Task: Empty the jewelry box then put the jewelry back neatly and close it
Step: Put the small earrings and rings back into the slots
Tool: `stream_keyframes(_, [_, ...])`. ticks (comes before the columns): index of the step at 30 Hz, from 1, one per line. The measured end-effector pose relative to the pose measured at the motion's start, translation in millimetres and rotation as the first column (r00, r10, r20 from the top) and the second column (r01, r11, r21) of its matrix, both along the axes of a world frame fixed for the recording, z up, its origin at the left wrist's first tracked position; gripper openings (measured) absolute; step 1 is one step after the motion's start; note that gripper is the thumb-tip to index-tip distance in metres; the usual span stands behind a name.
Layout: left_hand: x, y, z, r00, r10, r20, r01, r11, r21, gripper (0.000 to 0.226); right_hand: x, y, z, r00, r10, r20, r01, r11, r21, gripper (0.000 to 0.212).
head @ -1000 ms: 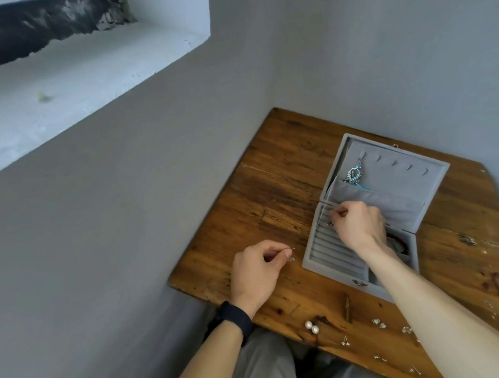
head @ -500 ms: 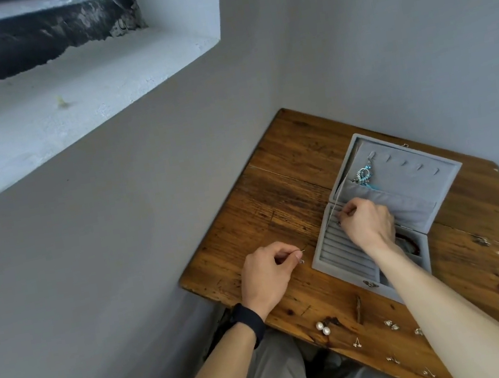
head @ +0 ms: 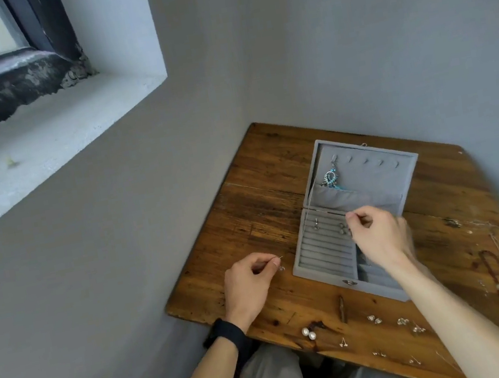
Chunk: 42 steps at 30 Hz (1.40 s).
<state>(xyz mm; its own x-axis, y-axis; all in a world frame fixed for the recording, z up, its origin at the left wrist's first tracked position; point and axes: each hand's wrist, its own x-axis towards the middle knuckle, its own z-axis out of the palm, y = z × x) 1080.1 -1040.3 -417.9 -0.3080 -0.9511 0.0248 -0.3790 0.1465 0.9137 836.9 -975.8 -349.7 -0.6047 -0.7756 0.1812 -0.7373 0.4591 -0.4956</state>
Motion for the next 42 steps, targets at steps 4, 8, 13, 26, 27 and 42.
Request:
stream_keyframes(4, [-8,-7,16,0.996,-0.075,0.049,0.075,0.997,-0.005,0.007,-19,53,-27,0.99,-0.082,-0.118,0.075,0.995,-0.064,0.019])
stream_keyframes(8, [-43,-10,41,0.979,-0.11,0.173,0.129,0.987,-0.099,0.013,-35,76,-58,0.979,-0.101,-0.174,0.107,0.994,0.027,0.035])
stream_keyframes(13, [-92,-15,56,0.902,-0.005,0.432,0.16,0.933,-0.322,0.017,-34,78,-74,0.985,-0.103,-0.141,0.101,0.995,-0.022,0.026])
stream_keyframes(26, [-136,-34,52,0.656,0.163,0.737,0.275,0.858,-0.435,0.025,-37,80,-91,0.991,-0.096,-0.094,0.088,0.992,-0.088,0.014])
stream_keyframes(27, [-138,-34,51,0.634,0.176,0.753,0.294,0.846,-0.445,0.026,-37,81,-91,0.991,-0.095,-0.091,0.088,0.992,-0.088,0.013])
stream_keyframes(42, [-150,-36,48,0.57,0.202,0.796,0.355,0.813,-0.46,0.026,-37,82,-95,0.993,-0.093,-0.074,0.084,0.989,-0.121,0.011])
